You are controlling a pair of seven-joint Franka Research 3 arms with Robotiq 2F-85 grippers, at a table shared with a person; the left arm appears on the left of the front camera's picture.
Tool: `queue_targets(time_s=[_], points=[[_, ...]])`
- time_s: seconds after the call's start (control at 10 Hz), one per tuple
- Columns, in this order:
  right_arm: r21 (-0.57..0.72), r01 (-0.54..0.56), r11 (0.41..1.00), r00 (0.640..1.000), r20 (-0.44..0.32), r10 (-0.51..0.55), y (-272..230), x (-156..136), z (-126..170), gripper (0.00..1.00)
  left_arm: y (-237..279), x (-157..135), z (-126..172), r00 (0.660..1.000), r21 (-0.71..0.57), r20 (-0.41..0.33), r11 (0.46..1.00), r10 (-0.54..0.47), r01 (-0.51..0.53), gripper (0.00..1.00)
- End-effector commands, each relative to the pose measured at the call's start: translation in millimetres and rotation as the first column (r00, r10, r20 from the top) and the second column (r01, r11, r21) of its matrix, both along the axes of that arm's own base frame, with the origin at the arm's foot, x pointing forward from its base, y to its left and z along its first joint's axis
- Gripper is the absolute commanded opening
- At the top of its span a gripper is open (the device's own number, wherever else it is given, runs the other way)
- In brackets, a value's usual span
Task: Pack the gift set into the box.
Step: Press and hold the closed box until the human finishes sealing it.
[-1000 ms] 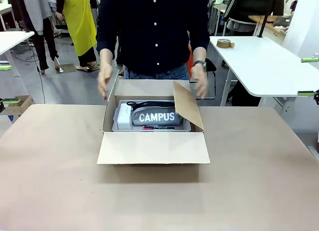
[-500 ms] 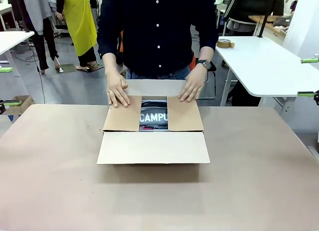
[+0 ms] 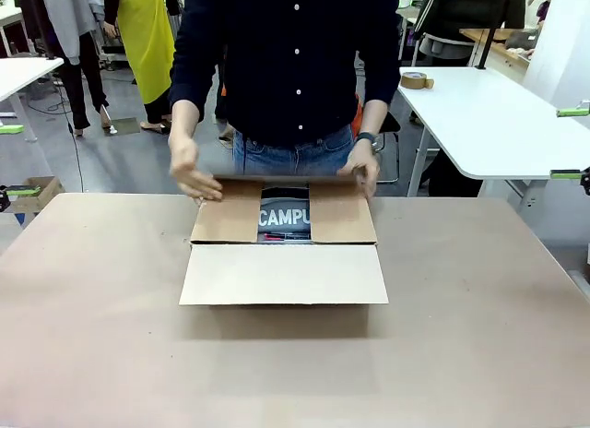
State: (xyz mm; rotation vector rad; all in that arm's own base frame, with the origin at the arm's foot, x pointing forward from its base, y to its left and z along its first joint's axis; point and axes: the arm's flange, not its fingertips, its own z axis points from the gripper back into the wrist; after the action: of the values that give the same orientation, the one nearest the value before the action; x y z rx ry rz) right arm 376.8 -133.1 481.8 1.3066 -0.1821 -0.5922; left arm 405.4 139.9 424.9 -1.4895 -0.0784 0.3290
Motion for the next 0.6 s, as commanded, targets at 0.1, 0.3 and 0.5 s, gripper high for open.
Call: queue_targets(time_s=[0.1, 0.3, 0.5], points=[[0.011, -0.004, 1.0, 1.0, 0.028, 0.003, 0.5, 1.5, 0.3, 1.0, -1.0, -3.1, -1.4, 1.0, 0.012, 0.022, 1.0, 0.003, -0.004, 1.0], [0.011, -0.004, 1.0, 1.0, 0.028, 0.003, 0.5, 1.5, 0.3, 1.0, -1.0, -3.1, -1.4, 1.0, 0.012, 0.022, 1.0, 0.003, -0.004, 1.0], [0.011, -0.004, 1.0, 1.0, 0.028, 0.003, 0.5, 1.5, 0.3, 1.0, -1.0, -3.1, -1.4, 1.0, 0.012, 0.022, 1.0, 0.003, -0.004, 1.0]])
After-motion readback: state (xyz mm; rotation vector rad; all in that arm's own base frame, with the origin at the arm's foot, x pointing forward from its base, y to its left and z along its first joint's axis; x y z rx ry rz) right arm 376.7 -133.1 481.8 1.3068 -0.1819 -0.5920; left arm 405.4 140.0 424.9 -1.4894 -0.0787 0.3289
